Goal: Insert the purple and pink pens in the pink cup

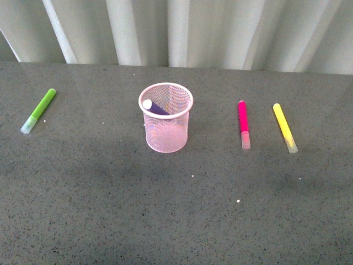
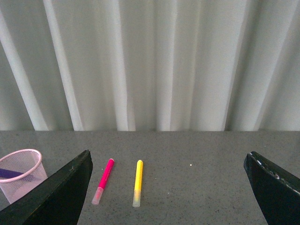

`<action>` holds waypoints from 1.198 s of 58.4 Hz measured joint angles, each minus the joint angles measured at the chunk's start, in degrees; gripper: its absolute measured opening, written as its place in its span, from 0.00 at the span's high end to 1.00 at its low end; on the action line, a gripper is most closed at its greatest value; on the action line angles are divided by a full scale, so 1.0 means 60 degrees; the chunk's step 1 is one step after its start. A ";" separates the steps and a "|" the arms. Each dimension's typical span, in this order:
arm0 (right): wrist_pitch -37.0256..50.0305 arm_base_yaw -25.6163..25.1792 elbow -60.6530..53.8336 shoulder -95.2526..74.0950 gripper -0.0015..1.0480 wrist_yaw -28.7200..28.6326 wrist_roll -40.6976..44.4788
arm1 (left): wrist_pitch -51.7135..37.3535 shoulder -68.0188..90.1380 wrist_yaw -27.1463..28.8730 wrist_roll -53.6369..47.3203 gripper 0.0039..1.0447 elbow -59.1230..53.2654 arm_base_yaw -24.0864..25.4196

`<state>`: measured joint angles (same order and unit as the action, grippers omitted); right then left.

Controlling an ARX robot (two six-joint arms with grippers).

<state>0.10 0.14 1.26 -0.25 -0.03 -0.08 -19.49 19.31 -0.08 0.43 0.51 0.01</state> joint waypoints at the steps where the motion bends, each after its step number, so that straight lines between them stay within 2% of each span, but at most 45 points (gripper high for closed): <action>1: 0.0000 0.0000 0.0000 0.0000 0.07 0.0000 0.0000 | 0.0036 -0.0040 0.0000 0.0000 0.97 0.0000 0.0000; 29: 0.0000 0.0000 0.0000 0.0000 0.07 0.0000 0.0000 | 0.1537 -0.1545 0.0000 0.0000 0.97 0.0000 0.0000; 36: 0.0000 0.0000 0.0000 0.0000 0.07 0.0004 0.0000 | 0.3147 -0.2885 0.0000 0.0000 0.97 0.0004 -0.0004; 48: 0.0000 0.0000 0.0000 0.0000 0.07 0.0000 0.0000 | 0.3228 -0.3177 0.0007 0.0000 0.97 0.0004 -0.0004; 51: 0.0000 0.0000 0.0000 0.0000 0.07 0.0000 0.0000 | 0.3228 -0.3177 0.0015 0.0004 0.92 0.0004 0.0000; 54: 0.0011 -0.0011 -0.0004 0.0000 0.07 -0.0047 -0.0022 | 0.3228 -0.3184 0.0011 0.0004 0.80 0.0004 0.0000; 57: 0.0980 -0.0339 -0.0040 -0.0397 0.07 -0.1213 -0.0353 | 0.3228 -0.3184 0.0015 0.0000 0.71 0.0004 0.0000; 59: 0.2488 -0.0532 -0.0011 -0.1220 0.07 -0.2004 -0.0681 | 0.3231 -0.3177 0.0015 0.0004 0.65 0.0004 -0.0004; 63: 0.4776 -0.0616 0.0095 -0.3045 0.07 -0.2157 -0.0907 | 0.3242 -0.3180 0.0007 0.0000 0.54 0.0004 0.0000; 65: 0.6215 -0.0678 0.0339 -0.4495 0.07 -0.2062 -0.1016 | 0.3242 -0.3191 0.0015 0.0000 0.47 0.0004 -0.0004; 70: 0.8575 -0.0882 0.1501 -0.7369 0.07 -0.1657 -0.1315 | 0.3242 -0.3187 0.0015 0.0000 0.34 0.0004 -0.0004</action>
<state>51.55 -5.15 10.26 -44.47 -9.98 -7.97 -0.03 0.19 0.01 0.43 0.54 -0.01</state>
